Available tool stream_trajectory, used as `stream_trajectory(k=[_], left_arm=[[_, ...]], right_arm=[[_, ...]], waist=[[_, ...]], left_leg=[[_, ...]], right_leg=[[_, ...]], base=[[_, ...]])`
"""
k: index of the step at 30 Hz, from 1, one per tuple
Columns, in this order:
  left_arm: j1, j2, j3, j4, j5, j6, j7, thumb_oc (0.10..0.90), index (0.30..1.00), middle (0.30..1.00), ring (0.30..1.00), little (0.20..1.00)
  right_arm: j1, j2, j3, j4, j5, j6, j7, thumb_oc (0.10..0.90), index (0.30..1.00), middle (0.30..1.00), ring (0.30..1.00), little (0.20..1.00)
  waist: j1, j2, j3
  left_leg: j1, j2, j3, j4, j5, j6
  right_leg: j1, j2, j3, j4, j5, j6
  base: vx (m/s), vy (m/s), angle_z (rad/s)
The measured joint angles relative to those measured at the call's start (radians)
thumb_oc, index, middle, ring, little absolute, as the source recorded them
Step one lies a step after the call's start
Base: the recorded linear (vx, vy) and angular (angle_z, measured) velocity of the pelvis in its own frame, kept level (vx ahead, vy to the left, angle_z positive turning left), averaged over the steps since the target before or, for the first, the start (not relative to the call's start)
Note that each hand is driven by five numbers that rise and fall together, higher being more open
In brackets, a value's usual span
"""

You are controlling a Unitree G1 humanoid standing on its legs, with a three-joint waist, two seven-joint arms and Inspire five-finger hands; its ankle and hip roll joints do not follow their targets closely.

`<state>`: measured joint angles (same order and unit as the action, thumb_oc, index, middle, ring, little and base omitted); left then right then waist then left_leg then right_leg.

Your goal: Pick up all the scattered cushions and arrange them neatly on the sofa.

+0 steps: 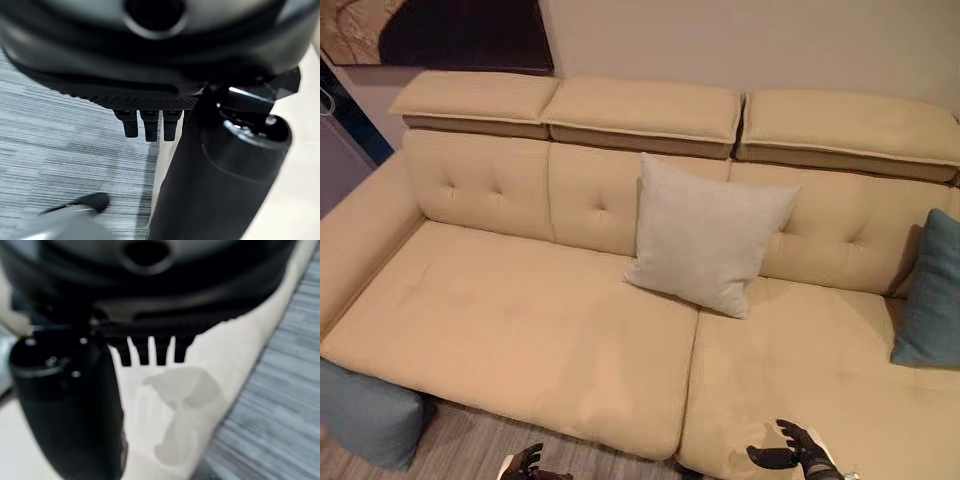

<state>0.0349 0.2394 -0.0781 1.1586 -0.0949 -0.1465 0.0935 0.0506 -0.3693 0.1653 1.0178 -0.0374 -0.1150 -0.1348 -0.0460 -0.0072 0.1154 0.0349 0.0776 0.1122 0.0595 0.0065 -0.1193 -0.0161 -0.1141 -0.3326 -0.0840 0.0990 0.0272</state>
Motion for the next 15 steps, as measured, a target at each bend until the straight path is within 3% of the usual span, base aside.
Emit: stream_trajectory(k=[1, 3, 5, 10, 14, 15], left_arm=[[-0.007, 0.000, -0.004, -0.002, 0.000, 0.001, 0.000, 0.800, 0.900, 0.900, 0.900, 0.900], [-0.019, -0.003, -0.047, -0.038, 0.000, -0.002, -0.001, 0.800, 0.900, 0.900, 0.900, 0.900], [-0.027, -0.006, -0.052, -0.046, 0.000, -0.001, 0.000, 0.800, 0.900, 0.900, 0.900, 0.900], [-0.022, -0.002, -0.060, -0.026, 0.000, 0.001, 0.003, 0.800, 0.900, 0.900, 0.900, 0.900], [-0.035, 0.027, -0.061, 0.004, 0.010, 0.002, 0.005, 0.800, 0.900, 0.900, 0.900, 0.900], [-0.046, 0.029, -0.062, 0.017, 0.019, 0.003, 0.006, 0.800, 0.900, 0.900, 0.900, 0.900]], right_arm=[[0.000, 0.008, -0.002, 0.001, 0.000, 0.000, 0.000, 0.800, 0.900, 0.900, 0.900, 0.900], [-0.008, 0.019, -0.019, 0.019, 0.000, -0.001, 0.000, 0.800, 0.900, 0.900, 0.900, 0.900], [-0.022, 0.039, -0.021, 0.034, 0.000, 0.002, 0.000, 0.800, 0.900, 0.900, 0.900, 0.900], [-0.050, 0.046, -0.014, 0.037, -0.008, 0.018, 0.000, 0.800, 0.900, 0.900, 0.900, 0.900], [-0.080, 0.060, -0.014, 0.042, -0.021, 0.021, -0.002, 0.800, 0.900, 0.900, 0.900, 0.900], [-0.097, 0.062, -0.012, 0.063, -0.020, 0.021, -0.003, 0.800, 0.900, 0.900, 0.900, 0.900]], waist=[[-0.001, 0.000, 0.000], [-0.024, 0.020, 0.003], [-0.021, -0.002, 0.009], [-0.012, -0.021, 0.030], [0.009, -0.039, 0.064], [0.006, -0.028, 0.075]], left_leg=[[0.010, 0.003, 0.005, -0.030, -0.001, 0.002], [0.015, 0.004, 0.019, -0.105, -0.035, 0.075], [0.010, -0.030, 0.010, -0.121, -0.007, 0.096], [-0.024, -0.090, 0.003, -0.113, 0.010, 0.127], [-0.039, -0.105, -0.009, -0.085, 0.011, 0.139], [-0.054, -0.095, -0.027, -0.077, 0.015, 0.150]], right_leg=[[0.002, -0.004, -0.017, -0.002, 0.006, 0.007], [-0.009, 0.004, -0.050, 0.005, 0.005, 0.030], [-0.044, -0.028, -0.025, 0.041, 0.003, 0.055], [-0.101, -0.090, 0.013, 0.090, 0.020, 0.095], [-0.121, -0.098, 0.104, 0.149, 0.001, 0.125], [-0.125, -0.083, 0.194, 0.189, -0.029, 0.152]], base=[[-0.15, 0.125, 0.47], [-0.13, 0.106, 0.55], [-0.26, 0.139, 0.17], [-0.22, 0.072, 0.04], [-0.25, 0.010, 0.09], [-0.17, -0.045, 0.57]])
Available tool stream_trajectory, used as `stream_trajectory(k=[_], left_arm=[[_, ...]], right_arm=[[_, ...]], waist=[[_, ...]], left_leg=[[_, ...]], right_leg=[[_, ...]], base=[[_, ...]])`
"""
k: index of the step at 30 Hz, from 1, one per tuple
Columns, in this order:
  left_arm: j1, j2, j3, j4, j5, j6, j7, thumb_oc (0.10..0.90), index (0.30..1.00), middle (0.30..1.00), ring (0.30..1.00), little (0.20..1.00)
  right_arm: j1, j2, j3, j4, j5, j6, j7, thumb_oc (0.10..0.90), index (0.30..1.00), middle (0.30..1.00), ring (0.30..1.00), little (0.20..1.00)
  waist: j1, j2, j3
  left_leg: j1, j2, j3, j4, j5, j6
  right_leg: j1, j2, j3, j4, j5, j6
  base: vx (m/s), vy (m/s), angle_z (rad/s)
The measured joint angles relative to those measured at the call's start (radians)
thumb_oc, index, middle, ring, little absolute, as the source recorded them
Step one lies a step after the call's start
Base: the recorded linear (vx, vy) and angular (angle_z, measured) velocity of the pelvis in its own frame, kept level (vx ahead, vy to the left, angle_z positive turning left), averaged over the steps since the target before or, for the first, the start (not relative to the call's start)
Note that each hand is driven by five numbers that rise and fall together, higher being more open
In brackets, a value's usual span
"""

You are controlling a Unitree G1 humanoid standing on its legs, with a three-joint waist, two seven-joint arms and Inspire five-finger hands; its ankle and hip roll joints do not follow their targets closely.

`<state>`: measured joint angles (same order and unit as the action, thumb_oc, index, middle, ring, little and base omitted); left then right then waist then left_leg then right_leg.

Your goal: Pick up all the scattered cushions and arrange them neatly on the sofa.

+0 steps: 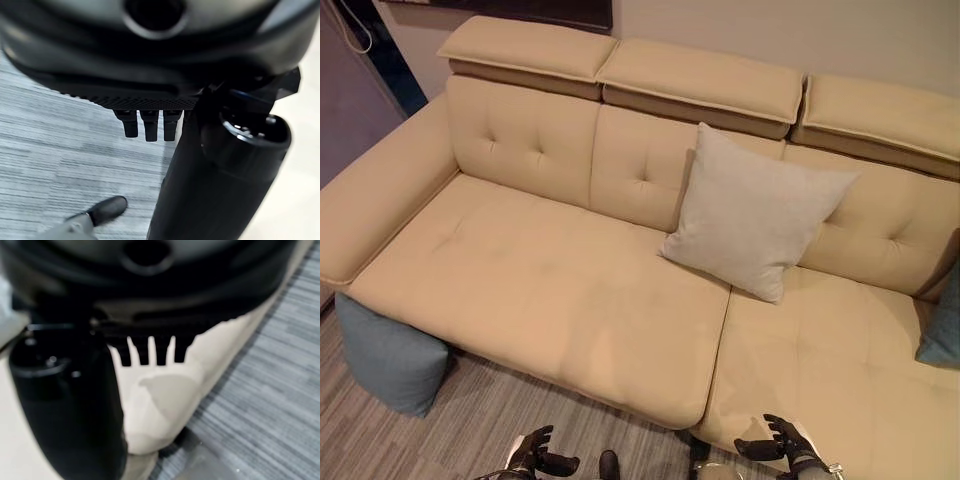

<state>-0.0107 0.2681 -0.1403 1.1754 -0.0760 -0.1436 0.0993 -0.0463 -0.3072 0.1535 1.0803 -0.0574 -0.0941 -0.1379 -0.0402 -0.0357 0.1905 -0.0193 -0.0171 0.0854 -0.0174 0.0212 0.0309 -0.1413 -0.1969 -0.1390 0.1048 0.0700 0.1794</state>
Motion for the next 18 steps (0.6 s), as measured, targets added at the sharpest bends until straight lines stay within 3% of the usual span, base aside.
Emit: stream_trajectory(k=[1, 2, 3, 4, 8, 13, 14, 15, 16, 17, 18], left_arm=[[-0.013, 0.001, 0.000, -0.001, 0.000, -0.001, 0.000, 0.800, 0.900, 0.900, 0.900, 0.900], [-0.015, 0.009, 0.004, -0.012, 0.000, -0.005, 0.002, 0.800, 0.900, 0.900, 0.900, 0.900], [-0.020, 0.014, 0.007, -0.018, 0.000, -0.004, 0.002, 0.800, 0.900, 0.900, 0.900, 0.900], [-0.011, 0.020, 0.009, -0.014, 0.000, -0.002, 0.003, 0.800, 0.900, 0.900, 0.900, 0.900], [0.035, 0.009, 0.023, -0.004, -0.001, 0.000, 0.006, 0.800, 0.900, 0.900, 0.900, 0.900], [0.039, -0.013, 0.022, -0.004, -0.005, 0.002, 0.017, 0.800, 0.900, 0.900, 0.900, 0.900], [0.028, -0.031, 0.011, 0.000, -0.012, 0.000, 0.025, 0.800, 0.900, 0.900, 0.900, 0.900], [-0.018, -0.025, -0.001, -0.005, -0.021, -0.003, 0.028, 0.800, 0.900, 0.900, 0.900, 0.900], [-0.044, -0.034, -0.005, -0.035, -0.024, -0.011, 0.030, 0.800, 0.900, 0.900, 0.900, 0.900], [-0.036, -0.042, -0.012, -0.060, -0.033, -0.017, 0.029, 0.800, 0.900, 0.900, 0.900, 0.900], [-0.026, -0.042, -0.017, -0.043, -0.033, -0.014, 0.026, 0.800, 0.900, 0.900, 0.900, 0.900]], right_arm=[[-0.001, 0.003, 0.002, 0.017, 0.000, 0.005, 0.001, 0.800, 0.900, 0.900, 0.900, 0.900], [0.001, 0.010, 0.016, 0.033, 0.001, 0.014, 0.003, 0.800, 0.900, 0.900, 0.900, 0.900], [0.007, 0.017, 0.017, 0.039, 0.002, 0.013, 0.003, 0.800, 0.900, 0.900, 0.900, 0.900], [-0.004, 0.024, 0.017, 0.049, 0.003, 0.012, 0.004, 0.800, 0.900, 0.900, 0.900, 0.900], [-0.032, 0.024, 0.021, 0.043, 0.007, 0.007, 0.003, 0.800, 0.900, 0.900, 0.900, 0.900], [-0.040, 0.019, 0.034, 0.041, 0.029, 0.008, 0.001, 0.800, 0.900, 0.900, 0.900, 0.900], [-0.029, 0.015, 0.033, 0.034, 0.035, 0.008, -0.003, 0.800, 0.900, 0.900, 0.900, 0.900], [0.011, 0.011, 0.031, 0.018, 0.044, 0.006, -0.018, 0.800, 0.900, 0.900, 0.900, 0.900], [0.029, 0.010, 0.035, 0.025, 0.045, 0.018, -0.014, 0.800, 0.900, 0.900, 0.900, 0.900], [0.018, 0.011, 0.035, 0.046, 0.044, 0.026, -0.014, 0.800, 0.900, 0.900, 0.900, 0.900], [0.002, 0.012, 0.035, 0.046, 0.044, 0.021, -0.018, 0.800, 0.900, 0.900, 0.900, 0.900]], waist=[[0.000, 0.009, 0.002], [0.017, 0.009, 0.003], [0.028, 0.002, 0.003], [0.030, -0.003, -0.001], [0.054, 0.028, -0.023], [0.063, 0.029, -0.042], [0.051, 0.043, -0.040], [0.016, 0.047, -0.040], [0.013, 0.018, -0.035], [0.060, 0.008, -0.038], [0.077, 0.000, -0.038]], left_leg=[[0.000, 0.009, -0.032, 0.000, 0.010, 0.000], [-0.001, 0.016, -0.063, -0.005, 0.022, -0.008], [-0.002, 0.016, -0.075, -0.004, 0.025, -0.011], [-0.006, 0.018, -0.090, -0.008, 0.031, -0.020], [-0.020, 0.074, -0.128, -0.021, 0.054, -0.058], [-0.102, 0.108, -0.181, 0.026, 0.080, -0.097], [-0.168, 0.103, -0.215, 0.083, 0.091, -0.116], [-0.258, 0.073, -0.259, 0.155, 0.124, -0.165], [-0.276, 0.045, -0.235, 0.114, 0.207, -0.212], [-0.245, 0.055, -0.198, 0.073, 0.206, -0.194], [-0.205, 0.073, -0.121, 0.069, 0.145, -0.137]], right_leg=[[0.003, 0.022, 0.071, 0.054, -0.055, 0.015], [0.025, 0.040, 0.092, 0.110, -0.130, 0.005], [0.031, 0.050, 0.094, 0.116, -0.161, -0.003], [0.055, 0.056, 0.089, 0.090, -0.178, -0.040], [0.107, 0.132, 0.068, -0.025, -0.134, -0.094], [0.078, 0.184, 0.055, -0.021, -0.137, -0.132], [0.079, 0.218, 0.050, -0.001, -0.147, -0.132], [0.079, 0.239, 0.052, -0.012, -0.172, -0.153], [0.085, 0.220, 0.016, -0.044, -0.156, -0.233], [0.065, 0.216, 0.023, -0.035, -0.150, -0.242], [0.075, 0.208, 0.015, -0.042, -0.134, -0.257]], base=[[-0.15, -0.070, 0.86], [-0.14, -0.098, 0.76], [-0.11, -0.131, 0.60], [-0.07, -0.154, 0.35], [-0.08, -0.176, 0.21], [-0.18, -0.164, 0.40], [-0.19, -0.099, 1.70], [-0.10, -0.045, 2.56], [-0.08, -0.029, 2.17], [-0.09, -0.029, 0.87], [-0.05, -0.004, 0.16]])
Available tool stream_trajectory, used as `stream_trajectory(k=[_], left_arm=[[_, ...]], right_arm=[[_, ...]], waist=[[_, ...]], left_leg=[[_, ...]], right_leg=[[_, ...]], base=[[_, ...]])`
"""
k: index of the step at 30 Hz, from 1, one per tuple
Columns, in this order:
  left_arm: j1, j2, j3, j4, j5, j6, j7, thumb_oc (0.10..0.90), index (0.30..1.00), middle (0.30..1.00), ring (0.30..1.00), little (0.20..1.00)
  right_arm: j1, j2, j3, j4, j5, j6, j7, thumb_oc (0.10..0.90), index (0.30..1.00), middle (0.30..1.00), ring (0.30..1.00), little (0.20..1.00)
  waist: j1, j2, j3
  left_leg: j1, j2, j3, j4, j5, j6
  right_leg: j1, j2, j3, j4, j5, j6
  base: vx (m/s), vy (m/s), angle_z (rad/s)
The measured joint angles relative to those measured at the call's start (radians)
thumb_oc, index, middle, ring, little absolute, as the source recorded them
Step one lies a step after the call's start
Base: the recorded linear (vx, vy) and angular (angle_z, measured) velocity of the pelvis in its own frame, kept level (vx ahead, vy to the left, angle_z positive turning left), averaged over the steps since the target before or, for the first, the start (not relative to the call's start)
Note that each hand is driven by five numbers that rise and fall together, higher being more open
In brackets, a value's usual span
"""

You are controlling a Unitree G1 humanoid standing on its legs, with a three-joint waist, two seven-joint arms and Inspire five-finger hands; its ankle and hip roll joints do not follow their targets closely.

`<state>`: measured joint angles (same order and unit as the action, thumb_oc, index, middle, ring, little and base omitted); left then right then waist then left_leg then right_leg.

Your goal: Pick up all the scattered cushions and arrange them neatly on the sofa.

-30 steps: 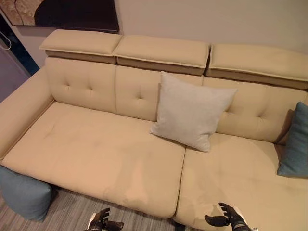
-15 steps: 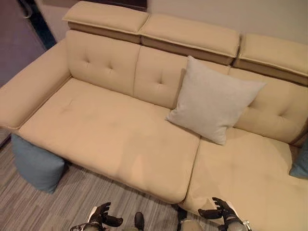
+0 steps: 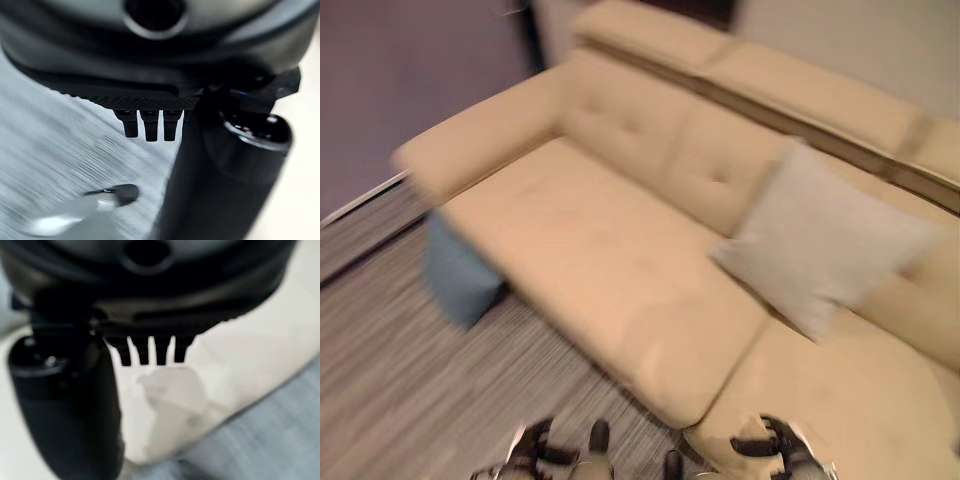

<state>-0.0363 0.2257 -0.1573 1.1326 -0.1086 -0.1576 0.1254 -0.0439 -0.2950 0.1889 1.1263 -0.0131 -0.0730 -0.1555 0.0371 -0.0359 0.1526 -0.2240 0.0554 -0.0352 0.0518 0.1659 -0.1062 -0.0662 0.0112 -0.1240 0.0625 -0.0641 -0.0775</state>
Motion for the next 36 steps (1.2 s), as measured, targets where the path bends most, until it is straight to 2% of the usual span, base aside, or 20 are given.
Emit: stream_trajectory(k=[2, 5, 7, 8, 9, 10, 13, 19, 20, 21, 22, 23, 24, 26, 29, 30, 31, 32, 34, 36], left_arm=[[0.020, 0.001, 0.020, 0.052, -0.001, 0.023, 0.003, 0.800, 0.900, 0.900, 0.900, 0.900], [0.023, 0.003, 0.044, 0.075, 0.000, 0.026, 0.004, 0.800, 0.900, 0.900, 0.900, 0.900], [0.023, 0.005, 0.043, 0.073, 0.000, 0.028, 0.003, 0.800, 0.900, 0.900, 0.900, 0.900], [0.022, 0.004, 0.043, 0.074, 0.001, 0.031, 0.002, 0.800, 0.900, 0.900, 0.900, 0.900], [0.026, 0.005, 0.041, 0.073, 0.007, 0.034, -0.002, 0.800, 0.900, 0.900, 0.900, 0.900], [0.028, -0.001, 0.035, 0.068, 0.012, 0.033, -0.002, 0.800, 0.900, 0.900, 0.900, 0.900], [0.030, 0.025, 0.040, 0.065, 0.012, 0.033, -0.002, 0.800, 0.900, 0.900, 0.900, 0.900], [0.035, 0.048, 0.085, 0.070, 0.010, 0.033, -0.002, 0.800, 0.900, 0.900, 0.900, 0.900], [0.035, 0.055, 0.091, 0.074, 0.011, 0.033, -0.001, 0.800, 0.900, 0.900, 0.900, 0.900], [0.031, 0.066, 0.092, 0.074, 0.010, 0.033, 0.000, 0.800, 0.900, 0.900, 0.900, 0.900], [0.027, 0.076, 0.092, 0.072, 0.010, 0.033, 0.003, 0.800, 0.900, 0.900, 0.900, 0.900], [0.027, 0.090, 0.093, 0.066, 0.009, 0.032, 0.006, 0.800, 0.900, 0.900, 0.900, 0.900], [0.025, 0.106, 0.100, 0.063, 0.008, 0.031, 0.008, 0.800, 0.900, 0.900, 0.900, 0.900], [0.024, 0.115, 0.101, 0.065, -0.006, 0.032, 0.017, 0.800, 0.900, 0.900, 0.900, 0.900], [0.027, 0.108, 0.100, 0.077, -0.010, 0.033, 0.017, 0.800, 0.900, 0.900, 0.900, 0.900], [0.042, 0.107, 0.096, 0.073, -0.011, 0.032, 0.017, 0.800, 0.900, 0.900, 0.900, 0.900], [0.066, 0.100, 0.087, 0.070, -0.017, 0.033, 0.016, 0.800, 0.900, 0.900, 0.900, 0.900], [0.077, 0.094, 0.087, 0.071, -0.017, 0.033, 0.016, 0.800, 0.900, 0.900, 0.900, 0.900], [0.067, 0.077, 0.081, 0.067, -0.027, 0.032, 0.018, 0.800, 0.900, 0.900, 0.900, 0.900], [0.062, 0.059, 0.080, 0.043, -0.029, 0.022, 0.016, 0.800, 0.900, 0.900, 0.900, 0.900]], right_arm=[[-0.024, -0.012, -0.003, -0.036, 0.000, -0.013, -0.003, 0.800, 0.900, 0.900, 0.900, 0.900], [-0.023, -0.018, -0.004, -0.035, 0.001, -0.013, -0.003, 0.800, 0.900, 0.900, 0.900, 0.900], [-0.021, -0.019, -0.005, -0.040, 0.001, -0.013, -0.003, 0.800, 0.900, 0.900, 0.900, 0.900], [-0.022, -0.018, -0.006, -0.043, 0.001, -0.013, -0.003, 0.800, 0.900, 0.900, 0.900, 0.900], [-0.017, -0.016, -0.008, -0.044, 0.001, -0.013, -0.003, 0.800, 0.900, 0.900, 0.900, 0.900], [0.011, -0.018, -0.022, -0.039, 0.001, -0.012, -0.002, 0.800, 0.900, 0.900, 0.900, 0.900], [0.002, 0.025, -0.018, -0.035, -0.003, -0.011, -0.001, 0.800, 0.900, 0.900, 0.900, 0.900], [-0.016, 0.042, 0.000, -0.043, -0.014, -0.004, 0.000, 0.800, 0.900, 0.900, 0.900, 0.900], [-0.021, 0.042, 0.000, -0.045, -0.014, -0.004, 0.000, 0.800, 0.900, 0.900, 0.900, 0.900], [-0.021, 0.040, 0.004, -0.056, -0.016, -0.003, -0.001, 0.800, 0.900, 0.900, 0.900, 0.900], [-0.010, 0.038, 0.015, -0.076, -0.017, -0.003, -0.001, 0.800, 0.900, 0.900, 0.900, 0.900], [0.002, 0.041, 0.042, -0.085, -0.019, -0.004, -0.001, 0.800, 0.900, 0.900, 0.900, 0.900], [0.003, 0.047, 0.061, -0.084, -0.021, -0.004, 0.001, 0.800, 0.900, 0.900, 0.900, 0.900], [-0.003, 0.051, 0.071, -0.084, -0.021, -0.004, 0.001, 0.800, 0.900, 0.900, 0.900, 0.900], [-0.003, 0.051, 0.071, -0.082, -0.019, -0.004, 0.001, 0.800, 0.900, 0.900, 0.900, 0.900], [0.000, 0.051, 0.071, -0.080, -0.019, -0.003, 0.002, 0.800, 0.900, 0.900, 0.900, 0.900], [-0.012, 0.050, 0.058, -0.080, -0.019, -0.004, 0.001, 0.800, 0.900, 0.900, 0.900, 0.900], [-0.028, 0.047, 0.055, -0.081, -0.019, -0.004, 0.001, 0.800, 0.900, 0.900, 0.900, 0.900], [-0.029, 0.041, 0.039, -0.089, -0.014, -0.007, 0.000, 0.800, 0.900, 0.900, 0.900, 0.900], [-0.019, 0.040, 0.038, -0.088, -0.010, -0.007, -0.001, 0.800, 0.900, 0.900, 0.900, 0.900]], waist=[[-0.026, -0.017, 0.009], [-0.036, -0.026, 0.014], [-0.052, -0.027, 0.014], [-0.054, -0.028, 0.017], [-0.078, -0.026, 0.015], [-0.076, -0.004, 0.000], [-0.049, -0.039, -0.017], [-0.012, -0.052, -0.022], [-0.011, -0.052, -0.020], [-0.018, -0.050, -0.010], [-0.028, -0.045, -0.004], [-0.032, -0.051, -0.003], [-0.027, -0.069, 0.001], [-0.024, -0.082, 0.008], [-0.042, -0.063, 0.021], [-0.045, -0.065, 0.023], [-0.024, -0.041, 0.030], [-0.019, -0.031, 0.034], [-0.035, -0.016, 0.039], [-0.030, -0.019, 0.037]], left_leg=[[0.102, 0.025, 0.143, 0.001, -0.071, 0.011], [0.168, 0.046, 0.171, 0.016, -0.092, 0.019], [0.191, 0.052, 0.206, -0.001, -0.094, 0.017], [0.197, 0.054, 0.244, -0.001, -0.113, 0.019], [0.201, 0.057, 0.325, -0.014, -0.117, 0.029], [0.221, 0.059, 0.325, -0.046, -0.147, 0.046], [0.212, 0.020, 0.315, -0.055, -0.156, 0.066], [0.218, -0.038, 0.296, -0.052, -0.169, 0.114], [0.222, -0.041, 0.287, -0.054, -0.173, 0.123], [0.220, -0.047, 0.243, -0.057, -0.181, 0.139], [0.231, -0.053, 0.202, -0.064, -0.177, 0.164], [0.231, -0.055, 0.172, -0.077, -0.166, 0.163], [0.233, -0.063, 0.145, -0.093, -0.158, 0.162], [0.232, -0.075, 0.105, -0.118, -0.140, 0.172], [0.219, -0.078, -0.005, -0.124, -0.122, 0.164], [0.219, -0.081, -0.039, -0.130, -0.109, 0.145], [0.221, -0.067, -0.058, -0.126, -0.111, 0.129], [0.221, -0.061, -0.069, -0.126, -0.111, 0.117], [0.193, -0.069, -0.146, -0.093, -0.108, 0.085], [0.155, -0.086, -0.160, -0.062, -0.084, 0.038]], right_leg=[[0.028, -0.034, -0.064, -0.033, 0.017, 0.004], [0.049, -0.057, -0.133, -0.034, 0.018, 0.006], [0.053, -0.070, -0.173, -0.031, 0.015, 0.025], [0.060, -0.079, -0.204, -0.034, 0.017, 0.029], [0.087, -0.084, -0.243, -0.048, 0.015, 0.054], [0.076, -0.079, -0.260, -0.025, -0.002, 0.080], [0.055, -0.114, -0.256, 0.006, 0.000, 0.112], [0.031, -0.188, -0.256, 0.101, 0.000, 0.160], [0.014, -0.203, -0.254, 0.157, -0.008, 0.170], [-0.013, -0.219, -0.232, 0.258, -0.022, 0.177], [-0.071, -0.227, -0.165, 0.372, -0.041, 0.193], [-0.093, -0.189, -0.059, 0.368, -0.077, 0.227], [-0.105, -0.162, 0.005, 0.320, -0.086, 0.242], [-0.127, -0.132, 0.040, 0.224, -0.068, 0.218], [-0.123, -0.071, 0.074, 0.108, 0.002, 0.174], [-0.086, -0.067, 0.061, 0.066, 0.068, 0.139], [-0.040, -0.051, 0.041, 0.000, 0.094, 0.114], [-0.016, -0.044, 0.028, -0.029, 0.103, 0.113], [0.042, -0.043, -0.032, -0.076, 0.096, 0.117], [0.059, -0.052, -0.074, -0.080, 0.078, 0.103]], base=[[-0.04, -0.001, 0.77], [-0.01, 0.027, 0.79], [0.05, 0.097, 0.71], [0.06, 0.072, 0.91], [0.07, 0.126, 0.96], [0.05, 0.115, 0.85], [0.04, 0.163, 0.13], [0.02, 0.174, 0.09], [0.06, 0.088, 0.37], [0.10, 0.068, 0.67], [0.11, 0.051, 0.94], [0.11, 0.029, 0.98], [0.10, 0.009, 0.87], [0.10, -0.012, 0.73], [0.07, -0.033, 1.12], [0.16, -0.144, 1.21], [0.17, -0.160, 0.86], [0.16, -0.158, 0.54], [0.11, -0.107, 1.13], [0.03, -0.046, 1.34]])
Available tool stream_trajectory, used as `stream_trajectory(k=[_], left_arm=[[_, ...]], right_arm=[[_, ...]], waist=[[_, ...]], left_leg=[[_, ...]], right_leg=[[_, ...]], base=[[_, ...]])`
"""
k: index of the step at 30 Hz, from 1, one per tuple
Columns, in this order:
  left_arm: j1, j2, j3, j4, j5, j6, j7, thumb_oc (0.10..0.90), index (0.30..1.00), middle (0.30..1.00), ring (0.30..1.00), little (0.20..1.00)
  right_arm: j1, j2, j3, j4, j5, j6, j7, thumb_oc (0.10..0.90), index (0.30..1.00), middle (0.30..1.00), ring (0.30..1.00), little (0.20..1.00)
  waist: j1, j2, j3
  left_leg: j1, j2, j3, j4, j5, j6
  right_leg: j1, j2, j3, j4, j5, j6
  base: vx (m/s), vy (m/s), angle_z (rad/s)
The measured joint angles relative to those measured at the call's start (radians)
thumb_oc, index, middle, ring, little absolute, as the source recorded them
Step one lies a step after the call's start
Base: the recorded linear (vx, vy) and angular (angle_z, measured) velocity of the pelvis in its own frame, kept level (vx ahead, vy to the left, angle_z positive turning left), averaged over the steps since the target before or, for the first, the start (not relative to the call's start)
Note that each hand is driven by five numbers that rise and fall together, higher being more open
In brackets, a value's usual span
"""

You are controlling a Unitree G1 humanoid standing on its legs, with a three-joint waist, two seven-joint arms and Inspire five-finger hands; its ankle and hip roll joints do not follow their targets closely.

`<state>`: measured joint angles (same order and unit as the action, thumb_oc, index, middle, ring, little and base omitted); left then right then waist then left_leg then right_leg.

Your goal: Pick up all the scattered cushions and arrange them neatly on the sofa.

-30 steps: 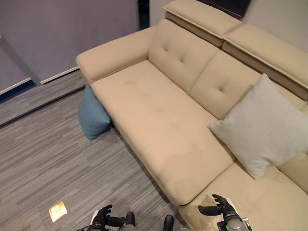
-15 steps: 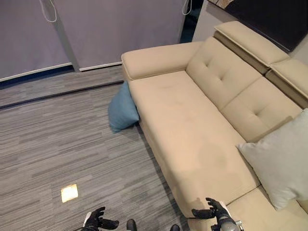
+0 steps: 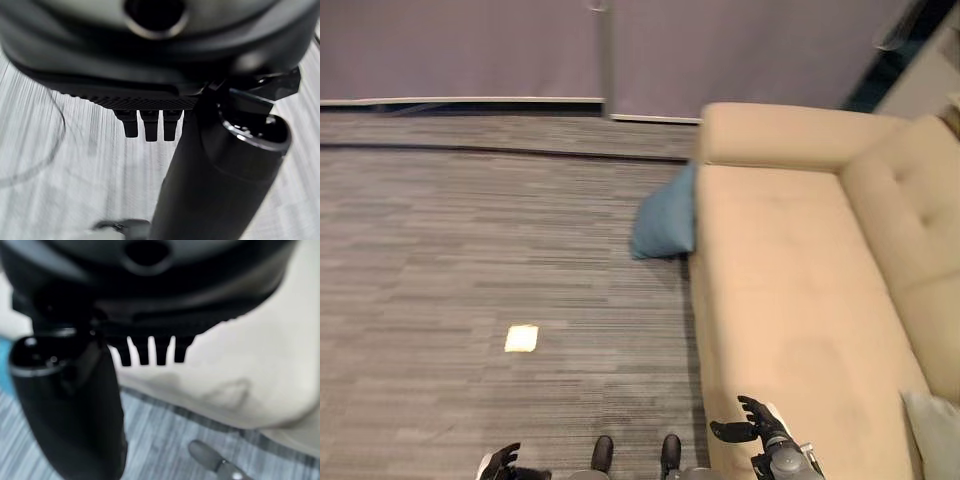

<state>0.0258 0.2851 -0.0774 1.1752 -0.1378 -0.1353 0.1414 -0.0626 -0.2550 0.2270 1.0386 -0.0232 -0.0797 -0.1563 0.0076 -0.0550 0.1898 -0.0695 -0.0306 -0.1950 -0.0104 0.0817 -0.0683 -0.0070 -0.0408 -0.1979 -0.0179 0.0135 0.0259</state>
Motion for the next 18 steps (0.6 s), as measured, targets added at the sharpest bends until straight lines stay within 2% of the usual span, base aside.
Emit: stream_trajectory(k=[1, 2, 3, 4, 7, 8, 9, 10, 11, 12, 13, 14, 16, 17, 18], left_arm=[[-0.018, -0.008, -0.001, 0.000, 0.000, -0.001, -0.002, 0.800, 0.900, 0.900, 0.900, 0.900], [-0.028, -0.023, -0.001, -0.006, 0.000, -0.002, -0.002, 0.800, 0.900, 0.900, 0.900, 0.900], [-0.018, -0.025, 0.000, 0.000, 0.000, 0.003, -0.004, 0.800, 0.900, 0.900, 0.900, 0.900], [-0.003, -0.020, 0.005, 0.032, 0.000, 0.013, 0.001, 0.800, 0.900, 0.900, 0.900, 0.900], [-0.004, -0.014, 0.042, 0.040, 0.000, 0.012, 0.002, 0.800, 0.900, 0.900, 0.900, 0.900], [-0.001, -0.013, 0.042, 0.043, 0.000, 0.016, 0.002, 0.800, 0.900, 0.900, 0.900, 0.900], [0.006, -0.014, 0.041, 0.043, 0.000, 0.025, 0.000, 0.800, 0.900, 0.900, 0.900, 0.900], [0.023, -0.015, 0.043, 0.046, 0.000, 0.031, -0.003, 0.800, 0.900, 0.900, 0.900, 0.900], [0.037, -0.014, 0.043, 0.063, 0.001, 0.034, -0.002, 0.800, 0.900, 0.900, 0.900, 0.900], [0.046, 0.002, 0.043, 0.080, 0.001, 0.038, 0.000, 0.800, 0.900, 0.900, 0.900, 0.900], [0.048, 0.016, 0.044, 0.079, 0.001, 0.045, 0.001, 0.800, 0.900, 0.900, 0.900, 0.900], [0.038, 0.018, 0.043, 0.079, 0.003, 0.050, 0.000, 0.800, 0.900, 0.900, 0.900, 0.900], [0.022, 0.021, 0.039, 0.062, 0.003, 0.051, -0.001, 0.800, 0.900, 0.900, 0.900, 0.900], [0.011, 0.029, 0.033, 0.049, 0.003, 0.051, 0.000, 0.800, 0.900, 0.900, 0.900, 0.900], [-0.004, 0.043, 0.020, 0.018, 0.003, 0.041, 0.001, 0.800, 0.900, 0.900, 0.900, 0.900]], right_arm=[[0.000, -0.003, 0.000, -0.007, 0.002, -0.001, 0.000, 0.800, 0.900, 0.900, 0.900, 0.900], [-0.006, -0.010, 0.000, -0.008, 0.002, 0.000, 0.003, 0.800, 0.900, 0.900, 0.900, 0.900], [-0.020, -0.008, 0.000, -0.017, 0.002, 0.000, 0.001, 0.800, 0.900, 0.900, 0.900, 0.900], [-0.030, -0.004, 0.000, -0.038, 0.002, -0.009, -0.002, 0.800, 0.900, 0.900, 0.900, 0.900], [-0.019, -0.005, -0.002, -0.017, 0.003, 0.004, -0.003, 0.800, 0.900, 0.900, 0.900, 0.900], [-0.018, -0.001, 0.001, 0.004, 0.002, 0.004, -0.003, 0.800, 0.900, 0.900, 0.900, 0.900], [-0.011, -0.001, 0.000, 0.009, 0.002, 0.004, -0.002, 0.800, 0.900, 0.900, 0.900, 0.900], [0.006, 0.001, 0.000, 0.009, 0.002, 0.004, 0.000, 0.800, 0.900, 0.900, 0.900, 0.900], [0.017, 0.008, 0.000, 0.010, 0.002, 0.004, -0.002, 0.800, 0.900, 0.900, 0.900, 0.900], [0.039, 0.033, 0.002, 0.013, 0.002, 0.004, -0.001, 0.800, 0.900, 0.900, 0.900, 0.900], [0.054, 0.052, 0.003, 0.013, 0.001, 0.003, 0.000, 0.800, 0.900, 0.900, 0.900, 0.900], [0.055, 0.061, 0.002, 0.013, 0.000, 0.004, 0.001, 0.800, 0.900, 0.900, 0.900, 0.900], [0.042, 0.069, 0.003, 0.009, -0.002, 0.004, 0.001, 0.800, 0.900, 0.900, 0.900, 0.900], [0.047, 0.073, 0.007, 0.003, -0.003, 0.003, 0.001, 0.800, 0.900, 0.900, 0.900, 0.900], [0.050, 0.075, 0.023, 0.000, -0.004, 0.003, 0.001, 0.800, 0.900, 0.900, 0.900, 0.900]], waist=[[-0.009, -0.013, 0.002], [-0.016, -0.024, 0.006], [-0.021, -0.025, 0.009], [-0.026, -0.049, 0.020], [-0.020, -0.059, 0.026], [-0.013, -0.063, 0.028], [-0.003, -0.061, 0.027], [0.005, -0.058, 0.025], [0.005, -0.063, 0.017], [0.003, -0.098, -0.007], [0.003, -0.128, -0.031], [0.001, -0.130, -0.032], [-0.023, -0.096, -0.029], [-0.029, -0.096, -0.033], [-0.037, -0.097, -0.040]], left_leg=[[-0.044, -0.025, 0.002, 0.044, 0.026, -0.039], [-0.067, -0.032, 0.127, 0.057, 0.047, -0.072], [-0.079, 0.003, 0.268, 0.090, -0.011, -0.032], [-0.091, 0.073, 0.421, 0.151, -0.059, 0.028], [-0.132, 0.123, 0.405, 0.127, -0.042, 0.002], [-0.185, 0.137, 0.409, 0.097, -0.020, -0.024], [-0.190, 0.134, 0.409, 0.090, -0.009, -0.030], [-0.179, 0.135, 0.410, 0.089, -0.012, -0.022], [-0.148, 0.131, 0.406, 0.080, 0.035, 0.046], [-0.126, 0.094, 0.420, 0.067, 0.018, 0.070], [-0.097, 0.061, 0.434, 0.038, 0.008, 0.088], [-0.066, 0.052, 0.436, 0.012, 0.011, 0.099], [-0.004, 0.042, 0.429, -0.026, 0.001, 0.128], [0.019, 0.023, 0.429, -0.035, -0.004, 0.133], [0.031, 0.003, 0.425, -0.034, -0.021, 0.144]], right_leg=[[0.002, -0.011, -0.016, -0.002, -0.017, 0.001], [0.002, -0.037, -0.025, -0.004, -0.010, -0.030], [0.016, -0.035, -0.041, -0.016, -0.010, -0.051], [0.051, -0.038, -0.058, -0.057, -0.013, -0.059], [0.076, -0.038, -0.082, -0.075, -0.027, -0.044], [0.090, -0.038, -0.096, -0.075, -0.042, -0.025], [0.101, -0.036, -0.098, -0.074, -0.049, -0.011], [0.132, -0.034, -0.095, -0.072, -0.063, 0.010], [0.158, -0.041, -0.086, -0.056, -0.086, 0.030], [0.157, -0.077, -0.076, -0.034, -0.110, 0.041], [0.140, -0.112, -0.067, 0.027, -0.117, 0.065], [0.109, -0.128, -0.053, 0.125, -0.120, 0.070], [-0.038, -0.174, 0.004, 0.480, -0.129, 0.092], [-0.098, -0.193, 0.041, 0.613, -0.140, 0.106], [-0.149, -0.198, 0.068, 0.657, -0.150, 0.121]], base=[[0.03, 0.013, 1.62], [0.04, 0.012, 1.16], [0.20, 0.010, 0.94], [0.24, 0.004, 0.42], [0.31, 0.083, 0.48], [0.38, 0.193, 0.25], [0.39, 0.240, -0.06], [0.26, 0.203, -0.31], [0.28, 0.232, -0.25], [0.26, 0.255, -0.19], [0.24, 0.265, -0.12], [0.20, 0.245, -0.14], [0.16, 0.183, 0.10], [0.22, 0.205, 0.41], [0.32, 0.251, 0.37]])
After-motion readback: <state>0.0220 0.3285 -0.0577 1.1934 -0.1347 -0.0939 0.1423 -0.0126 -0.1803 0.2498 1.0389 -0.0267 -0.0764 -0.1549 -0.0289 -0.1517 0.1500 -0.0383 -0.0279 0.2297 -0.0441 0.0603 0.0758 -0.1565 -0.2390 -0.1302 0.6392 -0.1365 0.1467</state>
